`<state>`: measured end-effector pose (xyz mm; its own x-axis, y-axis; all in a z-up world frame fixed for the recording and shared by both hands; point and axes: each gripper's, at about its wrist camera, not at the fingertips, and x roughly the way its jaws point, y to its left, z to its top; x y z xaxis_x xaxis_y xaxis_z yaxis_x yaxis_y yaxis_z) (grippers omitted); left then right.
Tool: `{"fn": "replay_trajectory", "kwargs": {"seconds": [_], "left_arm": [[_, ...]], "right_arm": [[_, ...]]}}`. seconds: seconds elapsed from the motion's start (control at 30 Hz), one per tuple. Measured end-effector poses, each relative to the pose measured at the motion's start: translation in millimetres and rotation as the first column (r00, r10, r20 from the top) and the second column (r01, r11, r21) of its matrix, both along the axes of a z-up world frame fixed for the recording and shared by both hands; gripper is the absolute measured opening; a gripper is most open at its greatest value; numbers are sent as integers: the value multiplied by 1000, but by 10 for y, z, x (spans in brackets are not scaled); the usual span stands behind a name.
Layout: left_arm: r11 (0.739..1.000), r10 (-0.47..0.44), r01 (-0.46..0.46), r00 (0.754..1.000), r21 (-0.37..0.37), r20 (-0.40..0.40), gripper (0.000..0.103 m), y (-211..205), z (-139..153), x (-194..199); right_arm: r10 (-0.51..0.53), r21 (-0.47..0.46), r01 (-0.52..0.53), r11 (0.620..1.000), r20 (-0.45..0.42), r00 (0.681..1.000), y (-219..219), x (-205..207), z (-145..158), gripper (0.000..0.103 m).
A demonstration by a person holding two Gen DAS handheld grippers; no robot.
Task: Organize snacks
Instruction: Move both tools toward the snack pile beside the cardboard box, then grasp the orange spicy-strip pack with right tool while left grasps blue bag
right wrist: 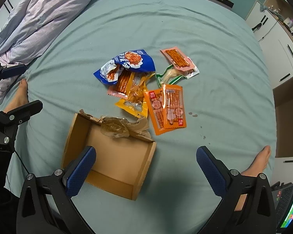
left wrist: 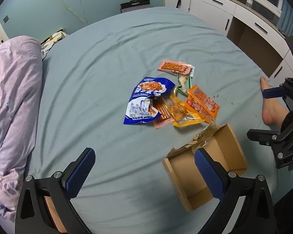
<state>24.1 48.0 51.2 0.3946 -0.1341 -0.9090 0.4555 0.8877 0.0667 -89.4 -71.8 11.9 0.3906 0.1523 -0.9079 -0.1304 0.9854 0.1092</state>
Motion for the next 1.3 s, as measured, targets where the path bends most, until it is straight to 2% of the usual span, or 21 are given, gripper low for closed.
{"fn": "replay_trajectory", "kwargs": {"seconds": [0.4, 0.73, 0.97, 1.1, 1.2, 1.27, 1.3], "left_arm": [[1000, -7, 7, 1000, 2, -14, 103, -32, -41, 21], [1000, 17, -17, 999, -7, -32, 103, -59, -85, 141], [1000, 22, -22, 999, 4, -24, 103, -110, -133, 261], [1000, 21, -20, 999, 6, -42, 103, -123, -211, 346], [1000, 19, -19, 998, 11, -55, 103, -141, -279, 403], [1000, 22, -21, 998, 11, -63, 103, -141, -332, 463], [1000, 25, -24, 997, 9, -73, 103, -136, -356, 490]], "right_arm": [[-17, 6, 17, 1000, -41, 999, -20, 109, -107, 103], [-55, 29, 58, 998, -92, 994, -156, 300, -354, 103], [-84, 52, 87, 995, -62, 995, -341, 498, -442, 103], [-105, 89, 111, 990, -75, 992, -452, 634, -676, 103], [-103, 78, 110, 991, -97, 990, -475, 787, -956, 102], [-89, 46, 95, 994, -117, 989, -459, 927, -1179, 94], [-88, 38, 94, 995, -128, 988, -455, 993, -1251, 86]]}}
